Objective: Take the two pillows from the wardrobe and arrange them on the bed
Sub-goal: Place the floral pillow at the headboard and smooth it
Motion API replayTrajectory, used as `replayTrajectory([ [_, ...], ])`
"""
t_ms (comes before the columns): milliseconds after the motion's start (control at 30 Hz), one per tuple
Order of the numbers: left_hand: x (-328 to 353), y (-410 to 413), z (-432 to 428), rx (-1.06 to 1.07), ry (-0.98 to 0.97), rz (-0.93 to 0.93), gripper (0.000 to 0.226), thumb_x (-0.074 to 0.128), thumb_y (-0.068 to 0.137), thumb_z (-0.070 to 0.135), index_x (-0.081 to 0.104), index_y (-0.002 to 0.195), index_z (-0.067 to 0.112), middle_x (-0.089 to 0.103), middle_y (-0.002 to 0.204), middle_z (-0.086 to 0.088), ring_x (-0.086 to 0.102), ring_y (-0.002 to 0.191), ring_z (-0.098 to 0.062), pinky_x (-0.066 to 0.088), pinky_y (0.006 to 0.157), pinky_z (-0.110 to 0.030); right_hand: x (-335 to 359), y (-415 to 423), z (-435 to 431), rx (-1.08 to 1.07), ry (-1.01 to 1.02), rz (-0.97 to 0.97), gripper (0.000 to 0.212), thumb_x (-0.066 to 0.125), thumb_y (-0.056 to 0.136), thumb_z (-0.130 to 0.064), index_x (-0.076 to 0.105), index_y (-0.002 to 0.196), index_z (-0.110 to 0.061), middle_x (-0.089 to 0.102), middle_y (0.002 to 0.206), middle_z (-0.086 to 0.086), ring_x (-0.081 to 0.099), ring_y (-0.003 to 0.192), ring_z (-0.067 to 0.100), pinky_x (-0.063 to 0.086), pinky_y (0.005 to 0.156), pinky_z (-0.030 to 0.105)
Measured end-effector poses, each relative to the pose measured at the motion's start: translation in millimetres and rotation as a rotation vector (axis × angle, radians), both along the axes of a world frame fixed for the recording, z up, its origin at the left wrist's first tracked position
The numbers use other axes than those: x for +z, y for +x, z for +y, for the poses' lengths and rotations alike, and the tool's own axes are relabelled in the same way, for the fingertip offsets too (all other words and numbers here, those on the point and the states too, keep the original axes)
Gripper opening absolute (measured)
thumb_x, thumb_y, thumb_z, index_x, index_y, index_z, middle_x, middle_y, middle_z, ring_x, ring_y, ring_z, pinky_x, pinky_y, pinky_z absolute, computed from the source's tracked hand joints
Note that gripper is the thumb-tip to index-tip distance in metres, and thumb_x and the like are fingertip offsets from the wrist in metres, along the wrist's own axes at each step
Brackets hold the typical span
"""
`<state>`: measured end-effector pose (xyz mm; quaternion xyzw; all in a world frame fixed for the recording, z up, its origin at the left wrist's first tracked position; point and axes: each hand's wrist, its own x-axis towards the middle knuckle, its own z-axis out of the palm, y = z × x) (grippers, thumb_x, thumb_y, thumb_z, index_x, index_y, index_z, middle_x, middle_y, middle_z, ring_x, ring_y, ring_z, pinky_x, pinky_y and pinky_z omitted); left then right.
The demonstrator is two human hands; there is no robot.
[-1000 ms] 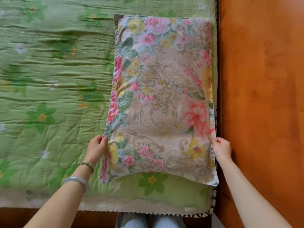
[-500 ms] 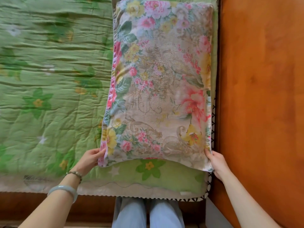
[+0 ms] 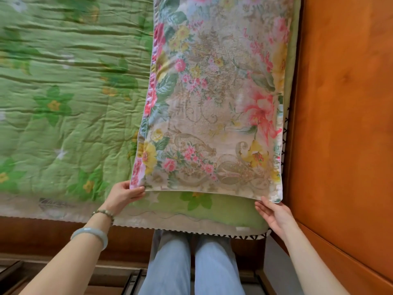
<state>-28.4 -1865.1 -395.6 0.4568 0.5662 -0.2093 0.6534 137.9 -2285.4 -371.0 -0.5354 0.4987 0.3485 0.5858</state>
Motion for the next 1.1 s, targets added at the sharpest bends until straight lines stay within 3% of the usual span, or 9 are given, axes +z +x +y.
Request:
replayTrajectory([
  [100,0.1,0.7,-6.4,0.167,-0.058,-0.019,0.027,0.059,0.089,-0.007,0.057,0.116,-0.005,0.066,0.101,-0.018,0.07,0.077,-0.021,0.06,0.074,-0.029,-3.6,-5.1,10.4,-0.14,0.112,-0.01,0.004,0.054,0.091,-0.001,0.058,0.092,-0.004,0.066,0.089,0.015,0.068,0.083,0.026,0.059,0.068,0.035],
  [200,0.6,4.3,-26.7,0.292,-0.159,-0.054,0.025,0.057,0.091,-0.004,0.058,0.116,0.002,0.065,0.114,-0.017,0.065,0.098,-0.023,0.053,0.094,-0.043,-5.5,-12.9,37.6,-0.225,0.257,0.019,0.02,0.062,0.079,-0.007,0.059,0.099,-0.005,0.068,0.103,0.017,0.061,0.104,0.031,0.05,0.083,0.043],
  [300,0.3,15.9,-56.1,0.484,-0.239,-0.065,0.02,0.056,0.092,-0.001,0.062,0.11,0.006,0.068,0.112,-0.013,0.064,0.103,-0.022,0.054,0.09,-0.042,-7.2,-23.8,73.0,-0.212,0.323,0.058,0.025,0.066,0.071,-0.004,0.061,0.096,-0.005,0.069,0.104,0.016,0.061,0.106,0.033,0.049,0.082,0.044],
  [600,-4.6,47.6,-93.1,0.781,-0.234,-0.085,0.026,0.052,0.092,-0.009,0.057,0.116,0.001,0.065,0.108,-0.014,0.065,0.096,-0.023,0.057,0.071,-0.035,-16.9,-30.4,121.4,-0.139,0.217,0.075,0.014,0.053,0.088,0.01,0.06,0.088,-0.001,0.069,0.082,0.011,0.065,0.079,0.028,0.054,0.072,0.039],
  [700,-3.3,39.3,-93.8,0.715,-0.109,-0.02,0.028,0.058,0.087,-0.014,0.053,0.112,-0.002,0.065,0.105,-0.017,0.066,0.089,-0.024,0.059,0.059,-0.028,-16.2,-37.9,115.5,-0.08,0.155,0.063,0.009,0.058,0.086,0.009,0.061,0.087,0.0,0.071,0.073,0.01,0.07,0.062,0.022,0.06,0.059,0.031],
  [767,-3.0,28.3,-95.5,0.663,-0.077,0.02,0.027,0.061,0.085,-0.014,0.051,0.107,-0.003,0.061,0.112,-0.021,0.066,0.087,-0.024,0.06,0.066,-0.028,-15.0,-41.9,113.0,-0.042,0.16,0.078,0.007,0.06,0.086,0.008,0.06,0.087,0.001,0.072,0.067,0.01,0.07,0.058,0.02,0.059,0.057,0.028],
  [867,-2.6,17.0,-91.1,0.667,-0.061,0.01,0.037,0.061,0.086,-0.013,0.047,0.12,-0.008,0.059,0.107,-0.022,0.065,0.087,-0.023,0.058,0.079,-0.031,-10.4,-38.0,105.6,-0.104,0.233,0.093,0.007,0.058,0.086,0.004,0.061,0.088,-0.002,0.071,0.079,0.012,0.068,0.08,0.027,0.056,0.078,0.038],
  [933,0.4,14.6,-83.5,0.651,-0.096,-0.033,0.015,0.062,0.088,-0.006,0.056,0.1,0.001,0.065,0.101,-0.018,0.068,0.087,-0.024,0.06,0.071,-0.031,-8.8,-29.6,91.2,-0.229,0.239,0.067,0.01,0.062,0.083,-0.002,0.061,0.092,-0.005,0.068,0.095,0.013,0.062,0.096,0.03,0.046,0.094,0.044],
  [1100,2.3,14.4,-60.1,0.742,-0.101,-0.047,0.014,0.062,0.092,0.008,0.061,0.105,0.005,0.075,0.097,-0.014,0.073,0.09,-0.024,0.058,0.084,-0.039,-5.1,-14.4,51.8,-0.392,0.093,-0.024,0.008,0.059,0.09,-0.007,0.058,0.098,-0.008,0.061,0.1,0.011,0.056,0.104,0.027,0.042,0.099,0.041],
])
